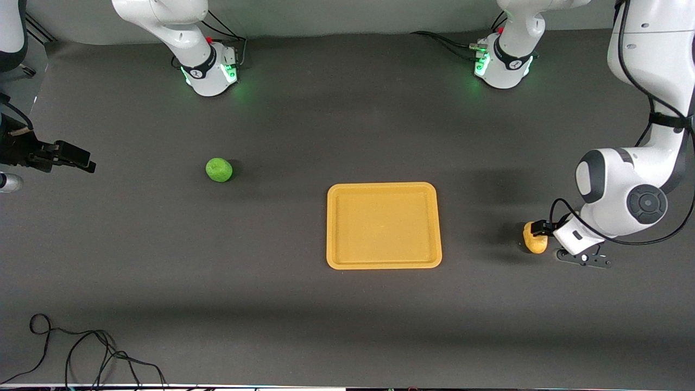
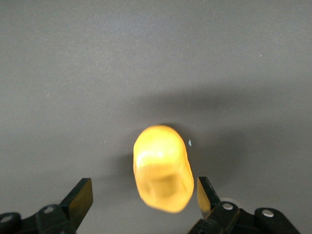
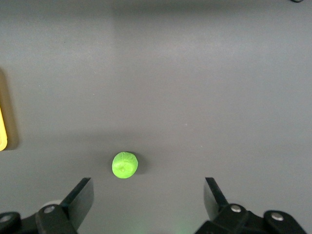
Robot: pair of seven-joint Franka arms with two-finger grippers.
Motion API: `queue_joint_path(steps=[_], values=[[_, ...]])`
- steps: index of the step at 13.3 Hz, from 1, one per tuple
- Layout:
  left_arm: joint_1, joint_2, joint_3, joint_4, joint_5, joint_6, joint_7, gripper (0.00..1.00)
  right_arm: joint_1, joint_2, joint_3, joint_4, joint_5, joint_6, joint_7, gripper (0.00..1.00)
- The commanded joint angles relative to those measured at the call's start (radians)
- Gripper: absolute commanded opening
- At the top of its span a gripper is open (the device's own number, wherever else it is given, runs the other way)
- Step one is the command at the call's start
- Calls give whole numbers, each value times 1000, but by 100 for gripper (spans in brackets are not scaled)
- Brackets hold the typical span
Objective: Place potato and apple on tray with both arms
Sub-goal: 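Reach the left gripper down to the yellow potato and grasp it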
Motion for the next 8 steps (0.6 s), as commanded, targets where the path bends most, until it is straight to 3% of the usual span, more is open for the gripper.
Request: queue_joint_path(steps=[1,2,3,7,8], values=[[-3,51,2,12,-3,32,9,94,5,-12,-2,-4,-14,5,-16,100],[-2,55,2,12,-5,30,8,77,5,-12,-2,-2,-14,5,-18,100],[-1,53,2,14,-5,18,8,48,5,-12,-2,-4,-14,5,-18,100],[-3,20,0,23,-5,-43,-7,2,5,-9,-2,-4,-14,5,-16,100],[-5,6,0,31,-5,-65,-21,1,4,-9,-2,-4,-14,5,-16,100]])
